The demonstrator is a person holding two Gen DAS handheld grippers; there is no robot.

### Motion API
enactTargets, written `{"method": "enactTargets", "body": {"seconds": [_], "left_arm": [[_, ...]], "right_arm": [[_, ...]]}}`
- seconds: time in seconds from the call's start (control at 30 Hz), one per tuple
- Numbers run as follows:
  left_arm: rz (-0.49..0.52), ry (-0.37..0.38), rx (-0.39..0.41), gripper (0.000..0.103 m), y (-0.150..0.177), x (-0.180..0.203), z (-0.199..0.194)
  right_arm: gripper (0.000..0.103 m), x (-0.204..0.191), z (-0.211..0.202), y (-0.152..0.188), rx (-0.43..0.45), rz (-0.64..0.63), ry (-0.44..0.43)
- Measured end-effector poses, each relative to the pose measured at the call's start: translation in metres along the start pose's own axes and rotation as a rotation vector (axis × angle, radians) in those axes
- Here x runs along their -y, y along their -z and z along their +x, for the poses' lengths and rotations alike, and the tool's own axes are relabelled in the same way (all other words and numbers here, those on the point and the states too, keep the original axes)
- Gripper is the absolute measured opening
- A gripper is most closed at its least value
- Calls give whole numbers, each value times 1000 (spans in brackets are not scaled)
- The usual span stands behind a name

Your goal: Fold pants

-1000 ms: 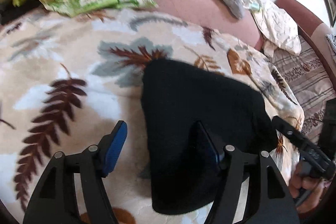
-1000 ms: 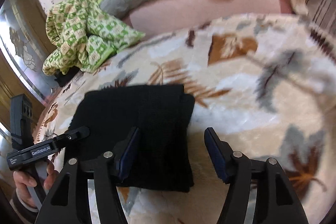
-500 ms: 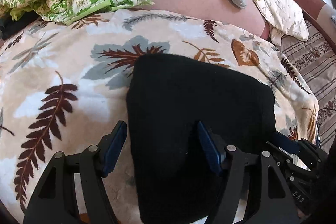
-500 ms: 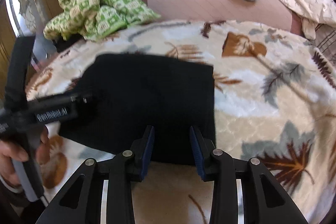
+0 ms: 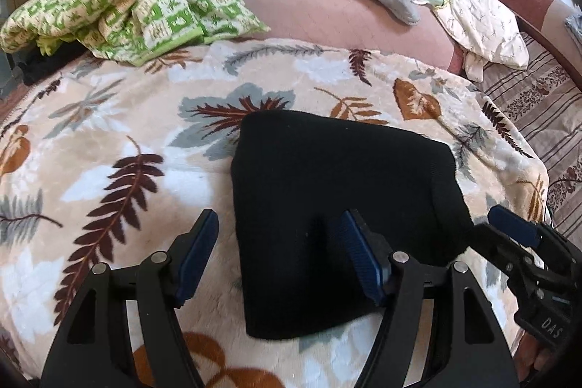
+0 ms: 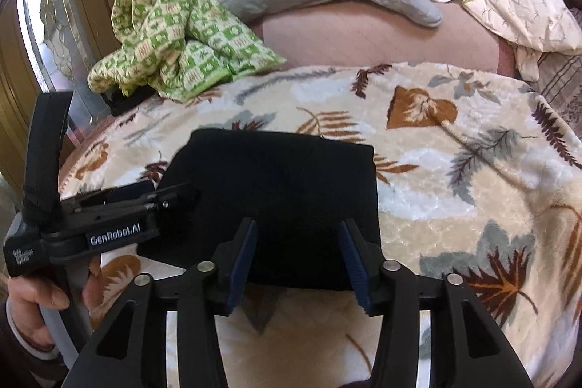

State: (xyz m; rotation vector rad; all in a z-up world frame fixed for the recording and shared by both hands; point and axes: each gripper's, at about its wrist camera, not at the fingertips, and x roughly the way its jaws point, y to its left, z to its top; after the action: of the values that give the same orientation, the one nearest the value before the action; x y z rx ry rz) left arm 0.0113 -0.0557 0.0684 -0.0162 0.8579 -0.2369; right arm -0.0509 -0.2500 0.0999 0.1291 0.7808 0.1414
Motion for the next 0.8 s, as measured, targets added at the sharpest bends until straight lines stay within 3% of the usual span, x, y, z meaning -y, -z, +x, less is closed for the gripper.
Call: {"method": "enactTargets", "body": {"seconds": [0.23,0.4,0.47,0.8], "left_arm": [[20,-42,80,81,11,4,-34],[26,-62,119,82,18,4,-55],[16,-62,133,82,20,2,-64],[1,-78,181,84,30,-3,-92]], "right_arm": [[58,0,-13,3,25,43,35],[64,-6,-25,4,50,47,39],[72,-11,-31,5,63,42,45],[79,-26,-48,12,75,23,36]]}}
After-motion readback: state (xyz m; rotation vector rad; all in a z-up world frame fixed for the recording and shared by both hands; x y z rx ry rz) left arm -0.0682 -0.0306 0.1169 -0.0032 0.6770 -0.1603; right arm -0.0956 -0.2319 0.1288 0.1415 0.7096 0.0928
